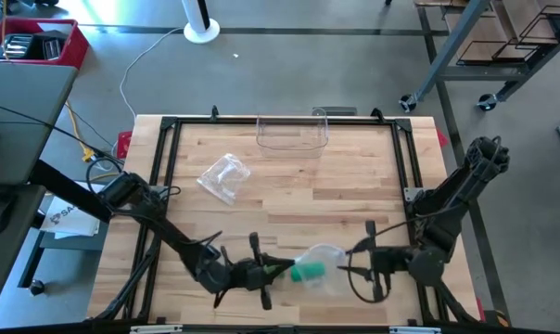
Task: Roll bandage
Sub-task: Open the right transparent zip bag
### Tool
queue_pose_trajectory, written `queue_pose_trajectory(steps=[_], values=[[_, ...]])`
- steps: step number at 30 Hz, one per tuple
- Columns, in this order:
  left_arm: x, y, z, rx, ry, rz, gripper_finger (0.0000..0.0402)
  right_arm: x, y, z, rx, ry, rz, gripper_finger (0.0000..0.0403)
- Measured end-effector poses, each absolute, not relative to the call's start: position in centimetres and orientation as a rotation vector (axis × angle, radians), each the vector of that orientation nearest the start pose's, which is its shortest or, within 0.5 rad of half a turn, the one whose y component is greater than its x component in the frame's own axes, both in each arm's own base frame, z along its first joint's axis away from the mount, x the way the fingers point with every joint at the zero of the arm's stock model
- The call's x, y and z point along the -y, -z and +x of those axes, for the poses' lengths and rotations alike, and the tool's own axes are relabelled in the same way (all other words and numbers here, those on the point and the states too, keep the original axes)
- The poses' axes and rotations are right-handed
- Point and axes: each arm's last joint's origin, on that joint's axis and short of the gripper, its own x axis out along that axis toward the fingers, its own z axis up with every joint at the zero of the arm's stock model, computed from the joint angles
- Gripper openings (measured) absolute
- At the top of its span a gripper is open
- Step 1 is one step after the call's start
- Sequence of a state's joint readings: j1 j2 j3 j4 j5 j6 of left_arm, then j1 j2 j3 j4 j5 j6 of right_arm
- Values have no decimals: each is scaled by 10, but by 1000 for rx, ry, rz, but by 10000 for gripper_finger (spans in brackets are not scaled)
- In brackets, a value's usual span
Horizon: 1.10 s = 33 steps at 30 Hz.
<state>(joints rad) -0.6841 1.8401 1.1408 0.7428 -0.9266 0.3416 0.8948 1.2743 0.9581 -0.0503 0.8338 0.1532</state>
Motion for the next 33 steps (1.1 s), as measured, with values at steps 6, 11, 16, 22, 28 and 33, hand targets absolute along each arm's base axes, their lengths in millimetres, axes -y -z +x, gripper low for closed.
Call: queue_pose_trajectory(steps=[6,11,16,22,28,33], values=[[233,-242,322,-110,-294,315,0,-195,-310,193,-269,11,-177,180],[233,-238,316,-161,-407,353,0,-189,-330,185,-396,43,-191,183],[238,-238,310,-174,-440,399,0,-180,-339,179,-483,115,-100,183],[240,-237,313,-168,-294,383,0,-190,-330,209,-457,45,-135,183],[235,-236,320,-163,-217,331,0,-216,-301,263,-383,-123,-363,183],[235,-237,320,-162,-214,322,0,-218,-284,288,-385,-73,-396,179]])
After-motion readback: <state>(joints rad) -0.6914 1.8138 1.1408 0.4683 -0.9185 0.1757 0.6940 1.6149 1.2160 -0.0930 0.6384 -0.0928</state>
